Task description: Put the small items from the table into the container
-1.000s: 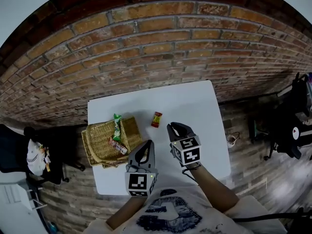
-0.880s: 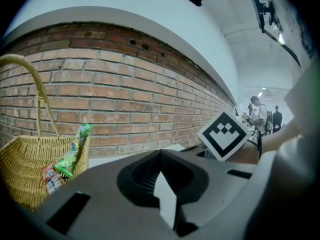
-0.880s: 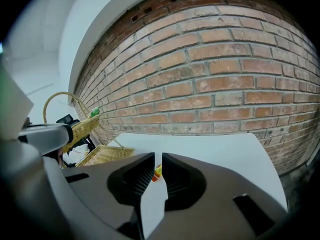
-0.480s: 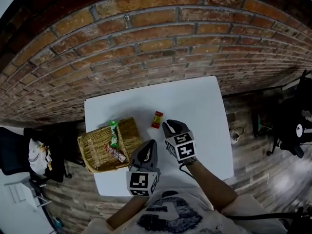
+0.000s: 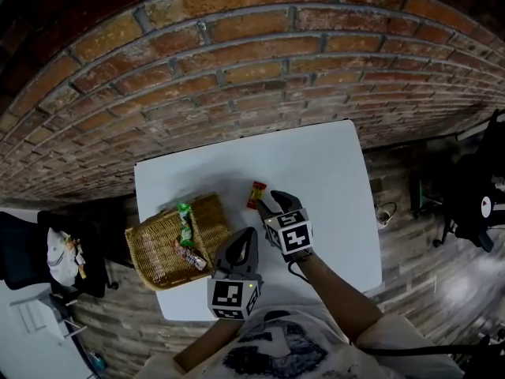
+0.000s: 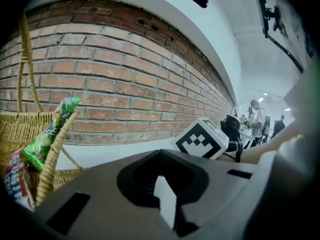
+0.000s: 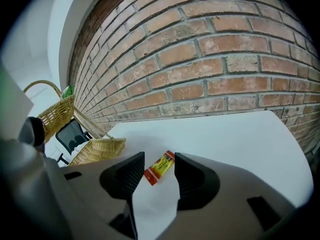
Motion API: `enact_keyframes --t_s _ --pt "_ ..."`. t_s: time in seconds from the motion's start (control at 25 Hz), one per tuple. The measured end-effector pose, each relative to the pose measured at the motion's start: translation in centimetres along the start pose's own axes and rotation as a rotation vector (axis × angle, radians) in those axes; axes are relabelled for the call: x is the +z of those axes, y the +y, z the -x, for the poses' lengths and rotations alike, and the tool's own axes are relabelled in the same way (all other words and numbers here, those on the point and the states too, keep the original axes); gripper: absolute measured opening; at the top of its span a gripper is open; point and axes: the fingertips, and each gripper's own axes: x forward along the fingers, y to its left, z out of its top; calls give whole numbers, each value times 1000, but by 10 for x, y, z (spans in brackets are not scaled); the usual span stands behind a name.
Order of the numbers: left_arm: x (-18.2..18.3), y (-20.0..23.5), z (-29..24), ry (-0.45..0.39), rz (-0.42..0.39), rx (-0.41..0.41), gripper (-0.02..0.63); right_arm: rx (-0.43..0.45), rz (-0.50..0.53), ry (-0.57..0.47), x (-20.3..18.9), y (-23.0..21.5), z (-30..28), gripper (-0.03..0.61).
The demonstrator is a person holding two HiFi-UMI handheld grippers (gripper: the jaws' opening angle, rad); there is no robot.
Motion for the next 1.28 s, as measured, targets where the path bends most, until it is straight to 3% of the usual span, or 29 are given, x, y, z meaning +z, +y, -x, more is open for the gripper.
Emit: enact_keyframes --t_s 0.96,1.12,1.28 --pt "-5 14 -9 25 22 20 48 -33 -18 148 -33 -7 -54 186" --pt "-7 15 -8 29 21 23 48 -78 39 150 -29 -13 -52 109" --pt "-7 15 -9 31 18 23 48 -93 54 156 -30 -17 -52 81"
